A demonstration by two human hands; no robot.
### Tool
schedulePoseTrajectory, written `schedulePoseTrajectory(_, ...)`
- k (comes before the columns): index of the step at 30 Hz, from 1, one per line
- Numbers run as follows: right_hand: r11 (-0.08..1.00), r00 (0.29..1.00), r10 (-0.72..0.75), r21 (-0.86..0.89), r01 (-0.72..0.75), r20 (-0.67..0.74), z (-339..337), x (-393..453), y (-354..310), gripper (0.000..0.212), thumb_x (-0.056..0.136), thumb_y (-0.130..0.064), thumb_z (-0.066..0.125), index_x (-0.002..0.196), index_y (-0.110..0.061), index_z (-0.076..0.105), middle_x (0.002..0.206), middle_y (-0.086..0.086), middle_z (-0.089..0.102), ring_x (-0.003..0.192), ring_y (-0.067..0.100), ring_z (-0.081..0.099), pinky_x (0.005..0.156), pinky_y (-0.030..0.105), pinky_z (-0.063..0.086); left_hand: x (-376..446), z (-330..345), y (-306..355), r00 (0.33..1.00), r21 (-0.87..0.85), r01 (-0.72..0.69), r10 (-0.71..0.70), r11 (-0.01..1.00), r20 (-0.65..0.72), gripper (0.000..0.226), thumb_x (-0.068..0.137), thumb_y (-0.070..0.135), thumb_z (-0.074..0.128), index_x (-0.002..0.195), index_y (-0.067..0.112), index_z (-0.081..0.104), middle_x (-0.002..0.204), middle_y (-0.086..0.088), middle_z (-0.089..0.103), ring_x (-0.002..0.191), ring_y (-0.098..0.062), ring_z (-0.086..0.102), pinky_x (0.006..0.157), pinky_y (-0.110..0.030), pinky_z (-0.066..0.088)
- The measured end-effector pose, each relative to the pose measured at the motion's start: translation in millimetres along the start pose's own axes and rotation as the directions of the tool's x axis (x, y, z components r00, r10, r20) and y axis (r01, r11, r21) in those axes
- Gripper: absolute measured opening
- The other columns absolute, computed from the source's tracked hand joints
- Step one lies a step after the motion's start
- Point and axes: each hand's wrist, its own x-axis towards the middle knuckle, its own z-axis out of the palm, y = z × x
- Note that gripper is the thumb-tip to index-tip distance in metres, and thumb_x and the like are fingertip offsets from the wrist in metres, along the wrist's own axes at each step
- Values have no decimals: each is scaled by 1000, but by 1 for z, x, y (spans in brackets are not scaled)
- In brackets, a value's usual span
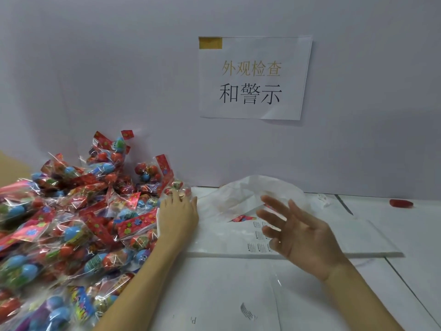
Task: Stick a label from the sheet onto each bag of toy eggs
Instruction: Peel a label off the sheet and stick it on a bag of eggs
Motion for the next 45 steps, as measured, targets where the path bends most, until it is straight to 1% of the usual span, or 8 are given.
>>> schedulePoseTrajectory(6, 999, 979, 20, 50, -10, -202, -8, 11, 5, 40, 98, -30, 65, 131, -8, 71, 115, 11, 73, 90, 23, 73, 69, 29, 61, 2, -13, 5, 939, -323, -112, -7, 940, -345, 42, 110, 30, 47, 133, 0, 65, 163, -18, 39, 132, -37, 58, 115, -46, 45)
schedulePoseTrajectory(17, 942, 910, -286, -265, 208, -300, -14, 19, 10, 39, 102, -26, 61, 138, -10, 64, 137, 17, 67, 129, 31, 65, 108, 39, 54, -35, -16, 66, 520, -340, -849, 526, 405, -673, 18, 105, 20, 61, 99, 10, 75, 151, -1, 57, 122, -22, 63, 106, -33, 49)
schedulePoseTrajectory(23, 632, 712, -555, -775, 24, -430, -6, 16, 11, 45, 77, -50, 79, 112, -22, 70, 91, 4, 81, 83, 19, 79, 70, 27, 55, -42, -24, 77, 771, -673, -629, 200, 388, -605, 34, 96, 38, 74, 111, 10, 60, 128, -1, 53, 111, -9, 59, 90, -19, 51)
schedulePoseTrajectory(26, 644, 785, -481, -765, 15, -390, -6, 16, 12, 39, 85, -55, 75, 108, -24, 77, 97, 6, 81, 91, 29, 78, 81, 42, 56, -41, -33, 78, 977, -940, -197, 132, 277, -166, 62, 90, 58, 69, 137, 24, 48, 124, 11, 59, 110, -5, 62, 82, -13, 53)
schedulePoseTrajectory(29, 689, 801, -449, -725, 28, -396, -6, 16, 12, 34, 96, -49, 67, 116, -24, 77, 109, 8, 80, 102, 30, 77, 96, 51, 59, -36, -31, 74, 980, -990, 110, 160, 86, 122, 34, 94, 45, 68, 118, 21, 65, 104, 3, 75, 100, -17, 74, 69, -16, 57)
schedulePoseTrajectory(33, 772, 846, -372, -633, 53, -383, -6, 15, 10, 34, 99, -45, 59, 119, -26, 78, 112, 10, 79, 103, 29, 76, 95, 46, 61, -35, -31, 73, 996, -997, 20, 81, 69, 26, 16, 103, 31, 64, 100, 15, 68, 95, -1, 76, 91, -20, 75, 70, -29, 63)
schedulePoseTrajectory(37, 846, 900, -238, -532, 7, -366, -3, 17, 16, 44, 102, -48, 58, 133, -19, 68, 119, 17, 76, 109, 38, 74, 83, 40, 63, -36, -26, 74, 971, -931, -234, 14, 279, -240, 12, 107, 20, 57, 98, 14, 62, 82, 5, 69, 75, -12, 71, 61, -24, 58)
schedulePoseTrajectory(45, 803, 959, -108, -592, -71, -262, -6, 9, 6, 48, 90, -34, 78, 133, -15, 65, 113, 24, 75, 74, 19, 61, 72, 27, 55, -24, -29, 60, 982, -947, -178, 108, 268, -154, 15, 95, 44, 61, 99, 30, 66, 94, 2, 75, 81, -14, 75, 61, -23, 60)
